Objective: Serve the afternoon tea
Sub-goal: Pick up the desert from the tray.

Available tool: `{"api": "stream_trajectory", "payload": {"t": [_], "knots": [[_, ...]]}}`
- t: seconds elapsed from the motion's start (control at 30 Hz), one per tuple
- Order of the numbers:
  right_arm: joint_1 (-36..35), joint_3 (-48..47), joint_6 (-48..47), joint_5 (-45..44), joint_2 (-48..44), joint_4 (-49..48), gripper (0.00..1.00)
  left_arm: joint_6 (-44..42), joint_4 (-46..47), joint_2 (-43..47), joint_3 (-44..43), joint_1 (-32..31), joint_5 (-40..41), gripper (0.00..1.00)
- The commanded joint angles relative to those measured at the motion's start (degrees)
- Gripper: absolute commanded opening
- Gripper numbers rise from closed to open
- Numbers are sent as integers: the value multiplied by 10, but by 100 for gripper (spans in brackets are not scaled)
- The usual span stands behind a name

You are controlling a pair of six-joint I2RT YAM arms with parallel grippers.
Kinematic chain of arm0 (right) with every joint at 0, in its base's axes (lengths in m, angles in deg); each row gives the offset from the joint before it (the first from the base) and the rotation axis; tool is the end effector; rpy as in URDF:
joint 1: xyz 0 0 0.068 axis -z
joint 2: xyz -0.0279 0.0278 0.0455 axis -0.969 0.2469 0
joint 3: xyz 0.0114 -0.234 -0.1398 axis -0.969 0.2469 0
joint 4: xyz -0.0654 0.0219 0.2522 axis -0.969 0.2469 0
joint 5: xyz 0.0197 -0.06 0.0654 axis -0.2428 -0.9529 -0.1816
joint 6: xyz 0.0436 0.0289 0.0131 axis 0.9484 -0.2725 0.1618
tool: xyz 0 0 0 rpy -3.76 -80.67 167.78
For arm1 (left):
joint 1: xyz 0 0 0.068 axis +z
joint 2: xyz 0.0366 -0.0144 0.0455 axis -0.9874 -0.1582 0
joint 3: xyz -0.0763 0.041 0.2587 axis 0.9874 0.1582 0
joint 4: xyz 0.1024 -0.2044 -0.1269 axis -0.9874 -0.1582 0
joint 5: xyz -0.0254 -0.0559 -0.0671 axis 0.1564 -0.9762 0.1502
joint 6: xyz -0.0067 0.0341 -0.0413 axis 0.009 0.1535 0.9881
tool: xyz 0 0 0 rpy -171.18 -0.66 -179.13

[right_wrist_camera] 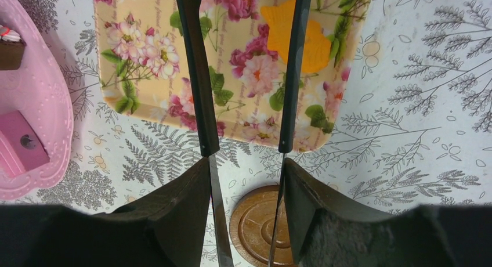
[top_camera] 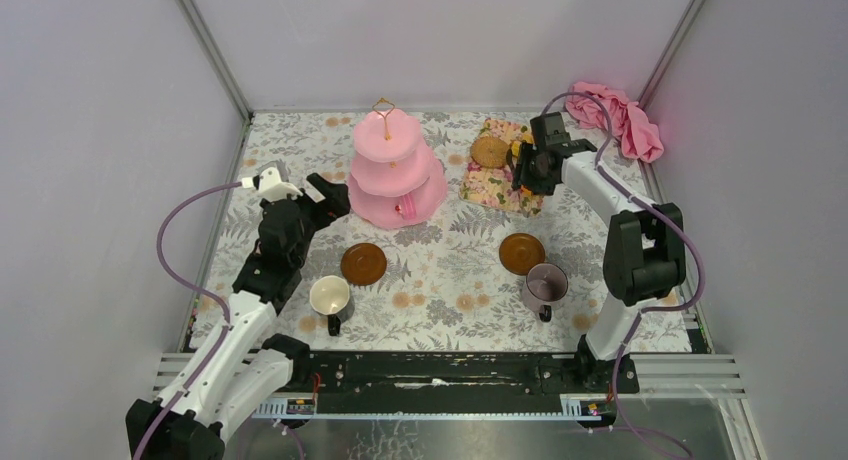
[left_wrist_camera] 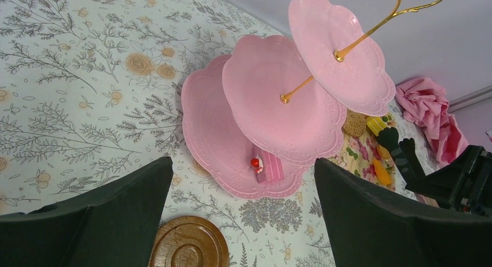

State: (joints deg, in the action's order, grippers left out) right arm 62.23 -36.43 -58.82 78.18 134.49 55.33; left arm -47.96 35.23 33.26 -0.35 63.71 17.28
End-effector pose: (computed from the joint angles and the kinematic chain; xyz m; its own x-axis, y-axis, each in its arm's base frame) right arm 0.3819 0.0899 0.2434 -0.7989 0.1800 -0.5739 0.0858 0.9785 0.1874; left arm 0.1860 -0.0478 0.2925 -0.1928 -0.5048 -0.8414 -0.0847 0.8629 -0.4983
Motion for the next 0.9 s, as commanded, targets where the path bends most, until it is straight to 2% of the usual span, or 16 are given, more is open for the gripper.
{"api": "stream_trajectory", "payload": {"t": [0.0,0.87], "knots": [[11,-34,-17,18,2,-16,54,-1,27,-6,-3,4,-9,100],[63,-103,-46,69,72,-13,54,0,29,-17,-3,4,-15,100]]}}
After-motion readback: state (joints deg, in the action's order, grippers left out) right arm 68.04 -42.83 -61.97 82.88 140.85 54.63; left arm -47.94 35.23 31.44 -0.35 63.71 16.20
